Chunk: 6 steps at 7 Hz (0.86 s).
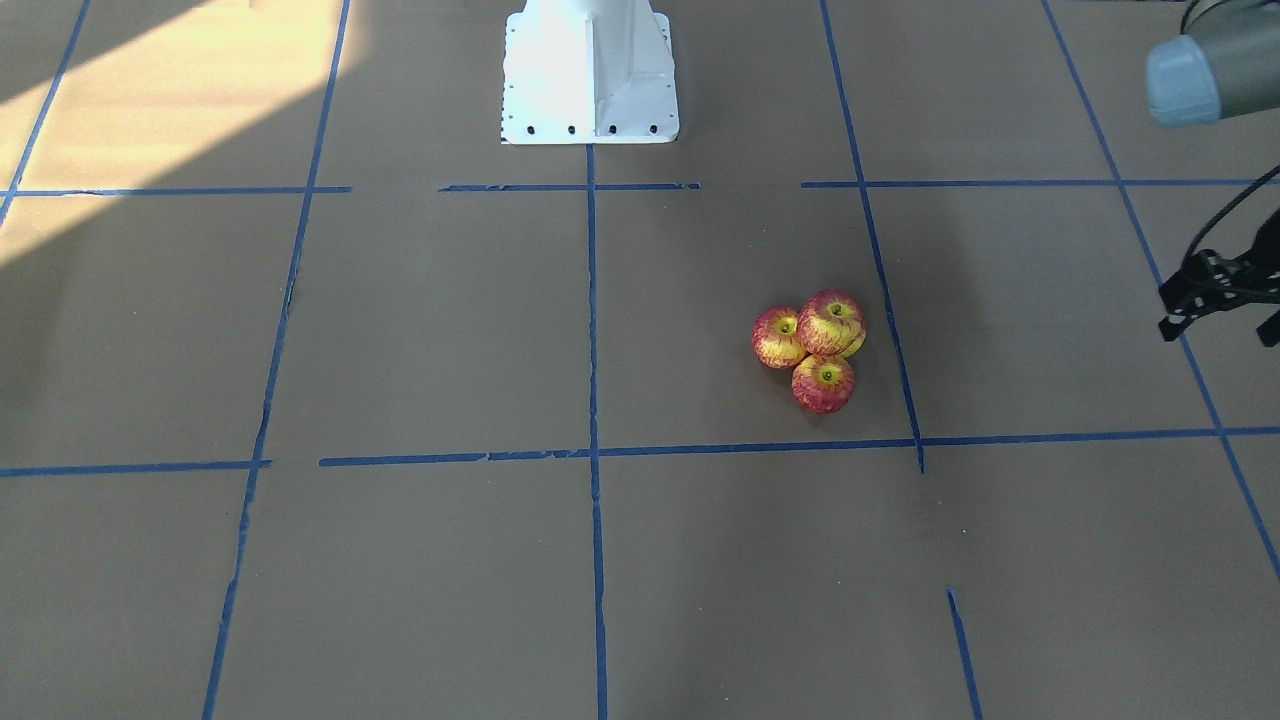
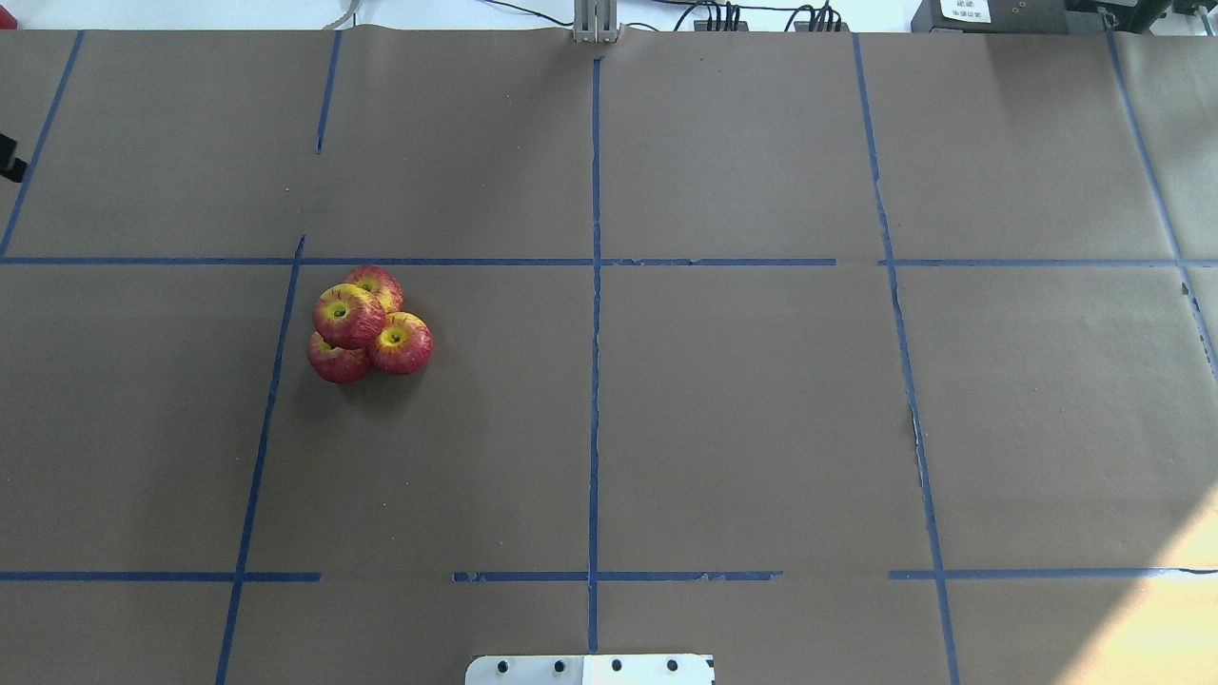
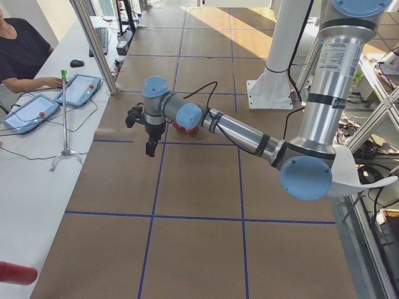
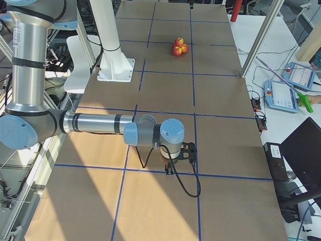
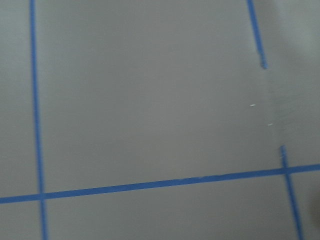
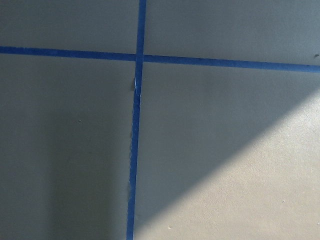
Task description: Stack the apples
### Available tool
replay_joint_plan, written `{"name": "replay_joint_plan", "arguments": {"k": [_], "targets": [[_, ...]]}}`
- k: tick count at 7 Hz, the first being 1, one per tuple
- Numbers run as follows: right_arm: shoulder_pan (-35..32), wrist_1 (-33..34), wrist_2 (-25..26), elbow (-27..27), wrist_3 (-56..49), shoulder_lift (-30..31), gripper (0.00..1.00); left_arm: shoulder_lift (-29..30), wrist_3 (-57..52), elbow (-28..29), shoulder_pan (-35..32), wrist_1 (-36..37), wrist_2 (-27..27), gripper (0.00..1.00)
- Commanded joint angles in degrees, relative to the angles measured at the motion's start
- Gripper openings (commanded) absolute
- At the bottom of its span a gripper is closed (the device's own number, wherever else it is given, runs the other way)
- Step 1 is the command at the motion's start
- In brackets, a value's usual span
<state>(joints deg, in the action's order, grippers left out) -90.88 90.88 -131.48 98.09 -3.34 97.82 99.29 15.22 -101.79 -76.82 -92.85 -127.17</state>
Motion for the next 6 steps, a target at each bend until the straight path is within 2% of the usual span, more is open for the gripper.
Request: {"name": "replay_joint_plan", "arguments": {"k": [1, 3, 5, 6], "targets": [[0.0, 0.0, 0.0, 0.0, 0.0, 0.0, 1.0, -3.4, -15.6, 4.5, -10.1, 0.3, -1.7, 1.0], [0.0, 0.0, 0.0, 0.0, 0.0, 0.0, 1.0, -3.5, -29.3, 10.5, -18.5, 3.8, -1.8, 1.0], [0.0, 0.0, 0.0, 0.0, 0.0, 0.0, 1.0, -2.9, -35.8, 11.7, -22.3, 13.1, -1.9, 1.0], [0.0, 0.0, 0.0, 0.0, 0.0, 0.0, 1.0, -3.8, -37.3, 11.8, -22.8, 14.5, -3.5, 1.0]]}}
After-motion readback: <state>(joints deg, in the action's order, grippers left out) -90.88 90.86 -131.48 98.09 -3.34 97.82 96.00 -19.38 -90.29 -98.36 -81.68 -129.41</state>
